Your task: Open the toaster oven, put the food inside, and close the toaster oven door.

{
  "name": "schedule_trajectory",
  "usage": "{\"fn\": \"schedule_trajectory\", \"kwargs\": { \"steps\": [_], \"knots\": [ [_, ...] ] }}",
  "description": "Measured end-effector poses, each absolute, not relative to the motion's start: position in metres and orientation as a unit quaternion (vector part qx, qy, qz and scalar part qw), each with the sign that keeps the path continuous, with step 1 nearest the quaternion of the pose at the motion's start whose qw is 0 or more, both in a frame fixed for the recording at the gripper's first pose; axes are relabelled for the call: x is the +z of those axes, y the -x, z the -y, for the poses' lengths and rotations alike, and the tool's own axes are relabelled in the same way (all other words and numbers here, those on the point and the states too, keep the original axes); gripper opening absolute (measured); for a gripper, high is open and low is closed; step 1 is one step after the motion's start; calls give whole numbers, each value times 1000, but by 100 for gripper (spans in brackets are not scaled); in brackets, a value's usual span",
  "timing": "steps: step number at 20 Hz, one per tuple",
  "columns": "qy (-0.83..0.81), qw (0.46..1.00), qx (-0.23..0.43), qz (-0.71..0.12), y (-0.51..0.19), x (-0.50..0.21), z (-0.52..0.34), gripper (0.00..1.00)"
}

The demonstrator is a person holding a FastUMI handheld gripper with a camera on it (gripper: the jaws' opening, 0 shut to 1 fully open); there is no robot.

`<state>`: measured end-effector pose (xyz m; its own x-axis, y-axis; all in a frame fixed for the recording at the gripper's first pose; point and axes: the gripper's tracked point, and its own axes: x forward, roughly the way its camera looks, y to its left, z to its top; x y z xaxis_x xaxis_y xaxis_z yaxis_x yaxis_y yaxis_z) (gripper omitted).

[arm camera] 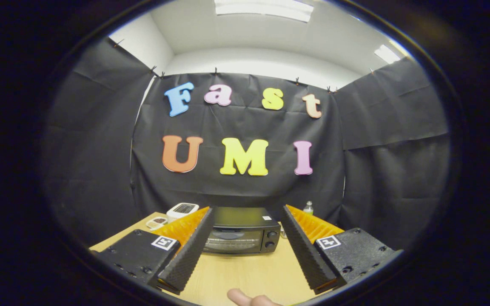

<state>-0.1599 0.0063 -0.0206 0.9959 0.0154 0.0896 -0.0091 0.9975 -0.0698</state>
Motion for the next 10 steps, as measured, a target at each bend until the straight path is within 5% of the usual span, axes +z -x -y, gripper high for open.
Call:
{"fn": "schedule_trajectory", "kwargs": {
  "steps": [10],
  "knots": [
    [12,999,14,39,175,-21,-2,100]
  ]
}}
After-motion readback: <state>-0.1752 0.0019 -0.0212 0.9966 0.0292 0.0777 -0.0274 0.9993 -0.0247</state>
